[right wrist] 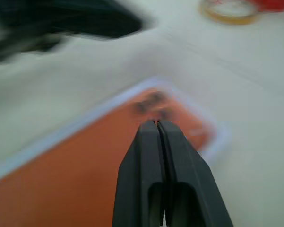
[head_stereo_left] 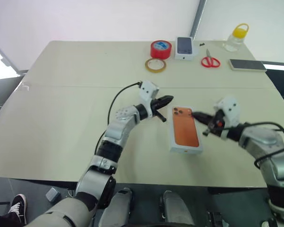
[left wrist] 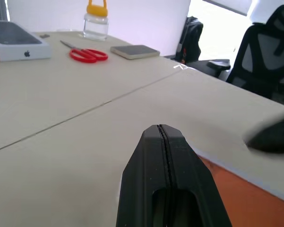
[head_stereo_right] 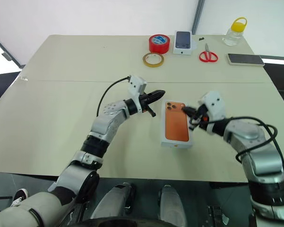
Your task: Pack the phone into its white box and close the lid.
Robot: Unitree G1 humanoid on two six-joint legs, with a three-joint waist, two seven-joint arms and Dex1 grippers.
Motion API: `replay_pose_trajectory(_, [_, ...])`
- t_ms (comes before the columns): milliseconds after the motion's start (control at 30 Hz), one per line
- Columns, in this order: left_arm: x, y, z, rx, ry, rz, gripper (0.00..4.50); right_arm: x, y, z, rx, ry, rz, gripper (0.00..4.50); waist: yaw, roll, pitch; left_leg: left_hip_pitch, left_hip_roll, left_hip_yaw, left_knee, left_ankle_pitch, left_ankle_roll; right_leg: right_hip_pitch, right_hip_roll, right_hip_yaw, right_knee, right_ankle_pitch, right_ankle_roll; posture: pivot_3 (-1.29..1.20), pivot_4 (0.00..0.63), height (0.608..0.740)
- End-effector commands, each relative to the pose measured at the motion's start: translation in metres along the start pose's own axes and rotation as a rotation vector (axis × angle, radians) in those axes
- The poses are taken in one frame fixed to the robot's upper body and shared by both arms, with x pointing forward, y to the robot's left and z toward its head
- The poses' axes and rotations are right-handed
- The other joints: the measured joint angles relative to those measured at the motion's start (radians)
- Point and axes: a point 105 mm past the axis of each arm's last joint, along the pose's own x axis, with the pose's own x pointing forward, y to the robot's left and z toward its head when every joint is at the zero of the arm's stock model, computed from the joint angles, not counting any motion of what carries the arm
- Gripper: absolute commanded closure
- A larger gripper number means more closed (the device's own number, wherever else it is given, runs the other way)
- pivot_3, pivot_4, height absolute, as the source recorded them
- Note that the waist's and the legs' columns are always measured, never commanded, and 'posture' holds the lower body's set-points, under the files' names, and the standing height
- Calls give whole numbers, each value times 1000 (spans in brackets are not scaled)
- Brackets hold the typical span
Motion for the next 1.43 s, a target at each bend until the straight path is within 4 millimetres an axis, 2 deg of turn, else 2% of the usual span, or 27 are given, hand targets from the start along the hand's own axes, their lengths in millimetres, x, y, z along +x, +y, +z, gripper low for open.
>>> replay_pose_trajectory(33, [9, -9, -29, 71, 120, -42, 4500, -4, 27, -18, -55, 98, 119, 4446, -3, 0, 0, 0, 0, 0, 0, 0, 0, 0, 0, 0, 0, 0, 0, 0, 150, 740])
replay_pose_trajectory(133, [4, -10, -61, 79, 244, -50, 4500, -9, 43, -48, -143, 243, 177, 4446, -5, -1, -1, 2, 0, 1, 0, 0, 0, 0, 1, 1, 1, 0, 0, 0, 150, 740])
replay_pose_trajectory(200, [-3, -9, -73, 71, 290, -62, 4500, -9, 44, -54, -204, 271, 173, 4446, -5, -6, -7, 4, 1, 0, 0, 0, 0, 3, 0, 0, 1, 0, 0, 0, 150, 740])
replay_pose_trajectory(267, [-8, -10, -79, 108, 319, -80, 4500, -7, 42, -50, -181, 251, 158, 4446, -4, -9, -12, 5, 1, 0, -1, -1, 0, 5, 1, 0, 0, 0, 0, 0, 150, 740])
replay_pose_trajectory(333, [-10, -10, -78, 65, 304, -80, 4500, -4, 37, -46, -181, 238, 126, 4446, -4, -12, -15, 5, 1, 0, -1, -1, 0, 5, 0, 0, 0, 0, 0, 0, 150, 740])
replay_pose_trajectory(433, [-11, -2, -61, 5, 230, -47, 4500, 4, 19, -26, -125, 150, 54, 4446, -5, -13, -15, 5, 2, 0, 0, -1, 0, 5, 0, 1, 0, 0, 0, 0, 150, 740])
replay_pose_trajectory(467, [-13, 0, -51, 12, 185, -53, 3964, 7, 12, -14, -44, 89, 35, 4228, -9, -13, -15, 5, 2, 0, 0, -1, 0, 4, 0, 1, 0, 0, 0, 0, 150, 740])
replay_pose_trajectory(533, [-18, 1, -39, 5, 135, -60, 3215, 9, 5, 2, 53, 13, 32, 3648, -8, -12, -14, 4, 1, 0, 0, -1, 0, 2, 0, 1, 1, 0, 0, 0, 150, 740])
replay_pose_trajectory(633, [-30, 6, -23, 26, 80, -54, 1740, 10, 2, 14, -9, -26, 29, 2165, -4, -12, -14, 2, 1, -1, -1, 0, 0, -1, 0, 2, 1, 0, 0, 0, 150, 740])
replay_pose_trajectory(733, [-57, 15, 2, 58, 14, -39, 140, 9, -6, 26, -37, -71, 14, 507, -5, -11, -13, 0, 2, -1, -2, 0, -1, -3, 0, 3, 1, 0, 0, 0, 150, 740])
replay_pose_trajectory(767, [-75, 23, 9, 93, 6, -7, 0, 9, -9, 29, -49, -79, 15, 41, -6, -11, -13, 0, 2, -1, -2, 0, -1, -3, 0, 3, 1, 0, -1, 0, 150, 740])
replay_pose_trajectory(867, [-107, 28, 16, 146, 24, 21, 0, 7, -14, 31, -83, -86, 16, 41, -10, -10, -14, 1, 2, -1, -2, 0, -1, -2, 0, 4, 2, 0, -1, 0, 150, 740])
replay_pose_trajectory(933, [-146, 37, 15, 149, 69, 86, 0, 1, -13, 35, -174, -92, 41, 41, -10, -9, -13, 1, 2, -1, -2, 0, -1, -2, 0, 4, 2, 0, -1, 0, 150, 740])
replay_pose_trajectory(1000, [-178, 40, 17, 154, 91, 136, 0, -5, -10, 33, -154, -87, 97, 41, -13, -8, -13, 1, 2, 0, -3, 0, -1, -2, 0, 4, 1, 0, -1, 0, 150, 740])
replay_pose_trajectory(1067, [-189, 38, 20, 153, 95, 155, 0, -10, -12, 30, -161, -79, 106, 41, -9, -8, -12, 1, 2, 0, -3, 0, -1, -2, 0, 4, 0, 0, -1, 0, 150, 740])
replay_pose_trajectory(1133, [-213, 39, 18, 150, 114, 207, 0, -14, -20, 22, -245, -58, 64, 41, -1, -8, -12, 1, 2, -1, -2, 0, 0, -1, -1, 3, 0, 0, -1, 0, 150, 740])
replay_pose_trajectory(1233, [-243, 38, 8, 154, 161, 284, 0, -20, -28, 9, -281, -28, 35, 41, -2, -8, -12, 2, 1, 0, -3, -1, 1, 0, -3, 3, -1, 0, -2, 0, 150, 740])
replay_pose_trajectory(1333, [-259, 36, 3, 155, 186, 331, 0, -24, -36, -1, -295, -7, 4, 41, -2, -6, -11, 2, 1, 1, -3, -1, 1, -1, -3, 3, -1, 0, -2, 0, 150, 740])
replay_pose_trajectory(1433, [-272, 38, 1, 155, 196, 371, 0, -28, -38, -3, -303, -11, 4, 41, -3, -5, -10, 2, 1, 0, -3, -1, 1, -1, -3, 3, -1, 0, -2, 0, 150, 740])
